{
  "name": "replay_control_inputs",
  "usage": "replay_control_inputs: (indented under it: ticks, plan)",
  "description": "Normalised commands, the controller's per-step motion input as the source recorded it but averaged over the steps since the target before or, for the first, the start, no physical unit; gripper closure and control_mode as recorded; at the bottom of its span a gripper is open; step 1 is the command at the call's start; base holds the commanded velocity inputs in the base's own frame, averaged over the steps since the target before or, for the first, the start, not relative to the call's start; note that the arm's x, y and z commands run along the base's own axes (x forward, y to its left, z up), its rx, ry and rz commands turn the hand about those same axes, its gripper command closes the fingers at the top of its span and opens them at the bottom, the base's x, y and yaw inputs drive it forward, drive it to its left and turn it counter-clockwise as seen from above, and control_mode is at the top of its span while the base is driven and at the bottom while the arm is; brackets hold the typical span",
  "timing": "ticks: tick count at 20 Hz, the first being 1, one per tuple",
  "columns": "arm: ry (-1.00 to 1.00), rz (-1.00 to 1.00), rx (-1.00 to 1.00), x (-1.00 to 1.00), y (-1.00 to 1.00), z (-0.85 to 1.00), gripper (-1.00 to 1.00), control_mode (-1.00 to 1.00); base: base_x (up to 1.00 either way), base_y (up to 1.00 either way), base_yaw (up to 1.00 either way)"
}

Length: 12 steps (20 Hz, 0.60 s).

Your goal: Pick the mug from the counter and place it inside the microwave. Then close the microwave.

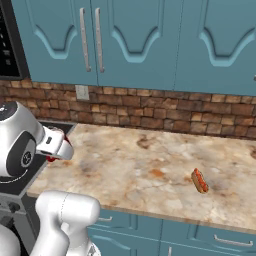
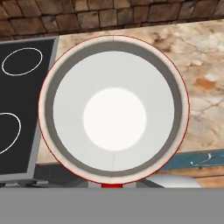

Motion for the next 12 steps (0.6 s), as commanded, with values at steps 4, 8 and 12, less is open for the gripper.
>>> replay_control_inputs:
  ticks: [4, 8, 12]
  plan:
    - [0.01, 0.01, 0.0, 0.21, 0.02, 0.0, 1.0, -1.0, 0.0, 0.0, 0.0]
    - [0.05, 0.0, 0.0, 0.21, -0.06, 0.0, 1.0, -1.0, 0.0, 0.0, 0.0]
    - [0.0, 0.0, 0.0, 0.0, -0.02, 0.0, 1.0, -1.0, 0.0, 0.0, 0.0]
